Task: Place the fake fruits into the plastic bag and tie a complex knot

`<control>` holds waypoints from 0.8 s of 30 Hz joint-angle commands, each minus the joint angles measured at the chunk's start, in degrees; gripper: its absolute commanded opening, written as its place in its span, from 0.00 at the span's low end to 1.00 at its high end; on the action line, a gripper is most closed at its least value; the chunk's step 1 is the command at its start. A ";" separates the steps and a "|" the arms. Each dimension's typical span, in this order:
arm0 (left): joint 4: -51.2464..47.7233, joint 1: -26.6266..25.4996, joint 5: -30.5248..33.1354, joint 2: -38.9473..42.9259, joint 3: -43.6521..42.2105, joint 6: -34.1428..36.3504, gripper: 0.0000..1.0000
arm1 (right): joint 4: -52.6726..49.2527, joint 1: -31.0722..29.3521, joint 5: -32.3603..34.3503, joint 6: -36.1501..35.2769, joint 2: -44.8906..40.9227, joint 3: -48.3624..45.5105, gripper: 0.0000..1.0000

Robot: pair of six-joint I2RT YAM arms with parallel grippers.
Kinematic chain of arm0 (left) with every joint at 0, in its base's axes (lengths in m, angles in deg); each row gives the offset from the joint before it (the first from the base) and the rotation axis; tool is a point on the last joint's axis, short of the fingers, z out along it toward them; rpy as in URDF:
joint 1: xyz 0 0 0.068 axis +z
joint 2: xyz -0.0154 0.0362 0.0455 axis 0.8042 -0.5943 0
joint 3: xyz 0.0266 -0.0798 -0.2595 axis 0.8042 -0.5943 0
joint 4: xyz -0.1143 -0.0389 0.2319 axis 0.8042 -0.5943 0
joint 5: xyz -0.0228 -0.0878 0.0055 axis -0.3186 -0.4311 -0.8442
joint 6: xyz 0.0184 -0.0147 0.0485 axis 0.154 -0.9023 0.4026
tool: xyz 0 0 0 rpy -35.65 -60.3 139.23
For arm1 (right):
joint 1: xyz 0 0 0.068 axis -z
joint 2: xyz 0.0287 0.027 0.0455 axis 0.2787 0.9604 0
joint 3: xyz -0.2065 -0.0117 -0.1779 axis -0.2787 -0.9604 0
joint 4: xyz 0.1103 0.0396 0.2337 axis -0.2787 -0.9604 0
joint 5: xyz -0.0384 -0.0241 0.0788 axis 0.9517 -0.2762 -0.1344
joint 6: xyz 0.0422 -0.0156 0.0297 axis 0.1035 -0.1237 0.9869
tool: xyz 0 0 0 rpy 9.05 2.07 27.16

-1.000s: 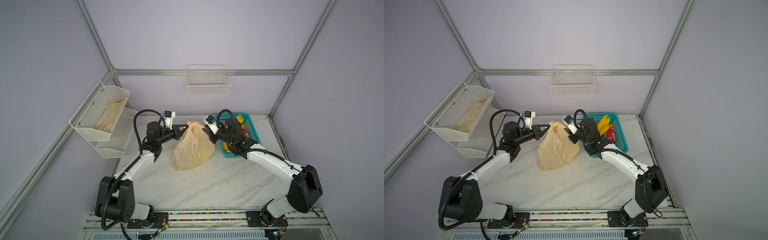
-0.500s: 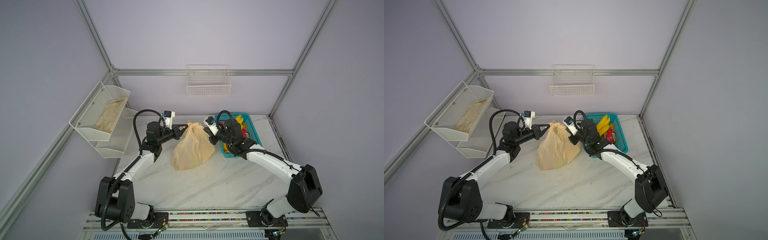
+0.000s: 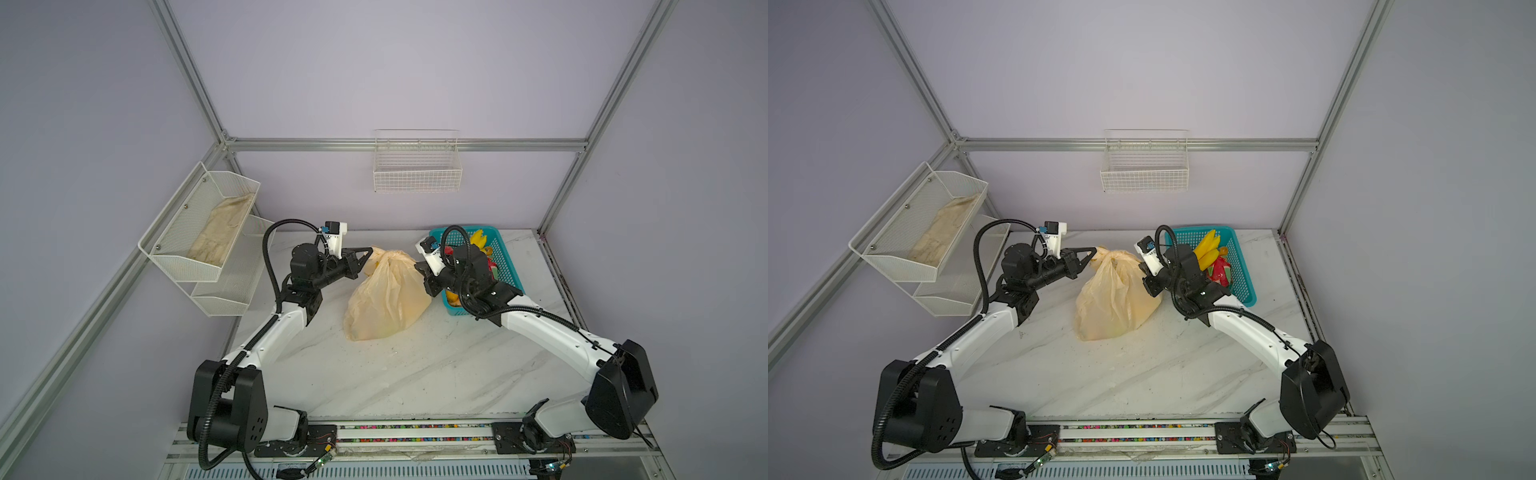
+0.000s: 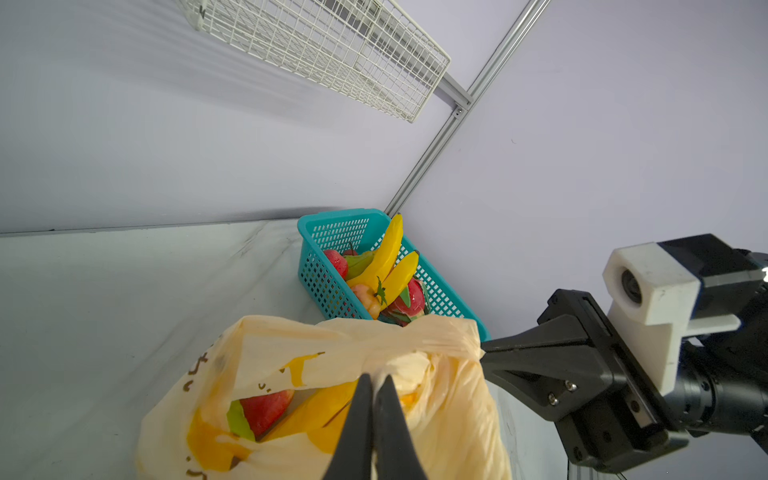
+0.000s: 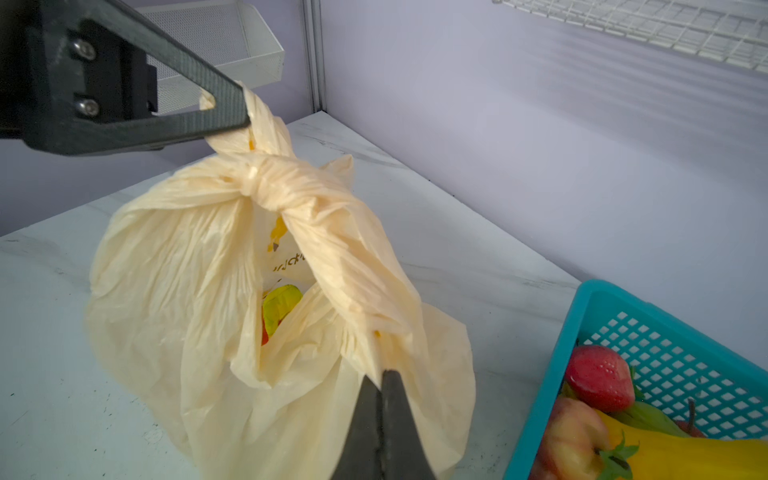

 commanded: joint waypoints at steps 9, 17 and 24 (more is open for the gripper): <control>-1.11 2.91 12.26 5.02 -1.97 5.14 0.00 | -6.56 6.31 2.15 10.65 -2.92 -4.57 0.00; -5.56 4.81 30.22 5.87 -6.56 8.16 0.00 | -6.04 12.06 -3.66 17.48 -5.95 -14.17 0.00; -6.17 4.90 31.26 6.08 -7.41 7.95 0.00 | -4.77 11.25 -6.50 17.34 -4.58 -13.38 0.00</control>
